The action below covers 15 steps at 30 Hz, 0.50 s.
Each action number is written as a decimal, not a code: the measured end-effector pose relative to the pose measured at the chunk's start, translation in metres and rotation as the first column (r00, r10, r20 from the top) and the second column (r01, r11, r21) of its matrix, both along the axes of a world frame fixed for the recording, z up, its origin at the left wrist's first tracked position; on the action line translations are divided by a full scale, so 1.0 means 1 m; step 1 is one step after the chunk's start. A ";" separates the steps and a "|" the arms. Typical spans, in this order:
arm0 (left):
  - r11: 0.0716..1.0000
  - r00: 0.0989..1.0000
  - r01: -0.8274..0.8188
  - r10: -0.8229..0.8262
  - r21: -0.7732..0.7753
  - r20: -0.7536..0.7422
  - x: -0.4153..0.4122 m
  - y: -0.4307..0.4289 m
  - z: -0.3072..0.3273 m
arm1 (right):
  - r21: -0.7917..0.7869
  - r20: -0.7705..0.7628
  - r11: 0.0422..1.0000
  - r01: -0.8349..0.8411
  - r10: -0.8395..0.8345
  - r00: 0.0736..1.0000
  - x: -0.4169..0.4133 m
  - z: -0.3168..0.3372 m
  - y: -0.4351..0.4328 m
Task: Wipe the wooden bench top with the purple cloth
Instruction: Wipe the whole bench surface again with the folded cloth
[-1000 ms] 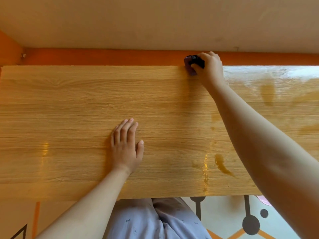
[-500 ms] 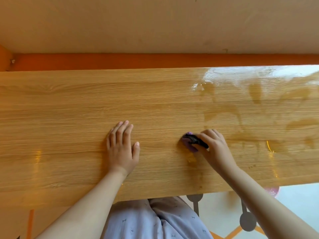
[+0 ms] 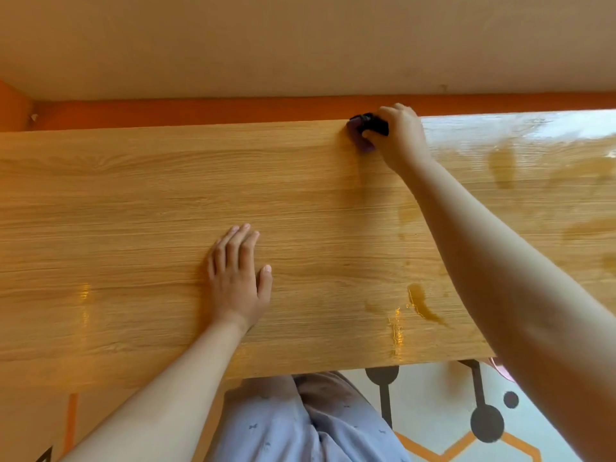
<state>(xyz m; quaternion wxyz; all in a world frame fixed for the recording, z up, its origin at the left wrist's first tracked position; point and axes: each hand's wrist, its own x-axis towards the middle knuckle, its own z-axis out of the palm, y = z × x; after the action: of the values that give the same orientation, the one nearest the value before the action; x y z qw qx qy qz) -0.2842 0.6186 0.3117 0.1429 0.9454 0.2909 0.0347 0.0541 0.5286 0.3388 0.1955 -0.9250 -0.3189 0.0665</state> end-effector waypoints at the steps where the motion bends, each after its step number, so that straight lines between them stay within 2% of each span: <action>1: 1.000 1.000 -0.001 0.001 -0.001 0.008 0.000 0.000 0.000 | 0.008 -0.016 1.000 -0.015 0.015 1.000 -0.014 0.000 -0.013; 5: 1.000 0.999 -0.004 0.004 -0.004 0.038 0.001 0.000 0.000 | 0.079 -0.070 0.994 -0.079 0.085 0.994 -0.099 0.002 -0.085; 11: 1.000 0.997 0.006 -0.006 -0.003 0.075 -0.001 0.000 -0.003 | -0.001 -0.174 0.991 -0.133 0.131 0.976 -0.244 0.005 -0.202; 15: 1.000 0.997 0.023 -0.022 -0.002 0.078 -0.002 0.003 -0.005 | -0.062 -0.168 0.977 -0.202 0.190 0.967 -0.265 0.011 -0.218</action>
<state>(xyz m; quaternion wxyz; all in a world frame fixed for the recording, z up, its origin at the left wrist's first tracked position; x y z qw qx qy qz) -0.2859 0.6212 0.3066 0.1557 0.9463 0.2745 0.0695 -0.2105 0.3111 0.3500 0.1765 -0.8875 -0.3891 0.1728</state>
